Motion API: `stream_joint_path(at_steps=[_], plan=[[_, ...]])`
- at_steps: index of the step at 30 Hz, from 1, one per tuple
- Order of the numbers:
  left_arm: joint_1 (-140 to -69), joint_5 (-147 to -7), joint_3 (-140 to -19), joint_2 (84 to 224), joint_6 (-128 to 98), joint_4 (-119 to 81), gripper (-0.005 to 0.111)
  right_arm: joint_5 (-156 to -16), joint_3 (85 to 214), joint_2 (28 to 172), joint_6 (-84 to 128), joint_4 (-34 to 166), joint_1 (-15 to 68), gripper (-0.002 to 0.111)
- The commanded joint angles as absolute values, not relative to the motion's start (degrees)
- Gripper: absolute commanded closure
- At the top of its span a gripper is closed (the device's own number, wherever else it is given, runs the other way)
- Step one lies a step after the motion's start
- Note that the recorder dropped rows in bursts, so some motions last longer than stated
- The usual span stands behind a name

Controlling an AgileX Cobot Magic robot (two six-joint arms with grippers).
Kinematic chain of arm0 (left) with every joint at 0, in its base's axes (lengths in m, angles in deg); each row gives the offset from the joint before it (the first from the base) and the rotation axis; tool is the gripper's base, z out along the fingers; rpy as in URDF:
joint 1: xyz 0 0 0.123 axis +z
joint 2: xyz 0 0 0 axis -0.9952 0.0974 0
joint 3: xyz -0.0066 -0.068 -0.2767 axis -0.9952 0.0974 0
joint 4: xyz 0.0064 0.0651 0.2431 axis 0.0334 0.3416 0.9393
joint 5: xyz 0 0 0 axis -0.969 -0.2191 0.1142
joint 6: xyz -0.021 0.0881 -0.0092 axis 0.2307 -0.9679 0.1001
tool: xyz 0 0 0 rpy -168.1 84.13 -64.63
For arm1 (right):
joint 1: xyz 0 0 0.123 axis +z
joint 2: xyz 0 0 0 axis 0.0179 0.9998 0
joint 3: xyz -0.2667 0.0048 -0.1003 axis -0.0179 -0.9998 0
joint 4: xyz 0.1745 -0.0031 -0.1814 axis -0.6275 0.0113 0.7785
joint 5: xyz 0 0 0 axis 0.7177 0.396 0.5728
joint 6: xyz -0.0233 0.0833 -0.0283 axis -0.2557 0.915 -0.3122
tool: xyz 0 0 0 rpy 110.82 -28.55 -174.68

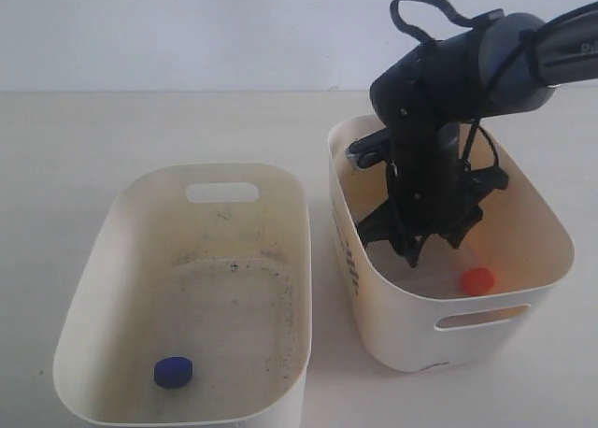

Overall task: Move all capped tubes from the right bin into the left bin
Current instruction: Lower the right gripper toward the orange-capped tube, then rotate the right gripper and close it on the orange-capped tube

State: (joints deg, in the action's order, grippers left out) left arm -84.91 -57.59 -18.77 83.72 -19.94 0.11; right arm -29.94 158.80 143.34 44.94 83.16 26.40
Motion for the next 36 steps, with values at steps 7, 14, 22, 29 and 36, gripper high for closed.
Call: stream_joint_path(at_steps=[7, 14, 22, 29, 36], plan=[[-84.97, -57.87, -18.99, 83.92, -19.87, -0.05, 0.103, -24.96, 158.95, 142.78, 55.18, 93.45, 29.01, 0.055], [-84.97, -57.87, -18.99, 83.92, -19.87, -0.05, 0.103, -23.15, 158.95, 142.89, 57.53, 95.82, 29.01, 0.055], [-84.97, -57.87, -18.99, 83.92, -19.87, -0.05, 0.103, -22.77, 158.95, 143.95, 58.36, 96.00, 29.01, 0.055], [-84.97, -57.87, -18.99, 83.92, -19.87, -0.05, 0.103, -22.77, 158.95, 147.70, 58.77, 94.92, 29.01, 0.055], [-84.97, -57.87, -18.99, 83.92, -19.87, -0.05, 0.103, -23.95, 158.95, 148.22, 60.19, 94.67, 29.01, 0.055]])
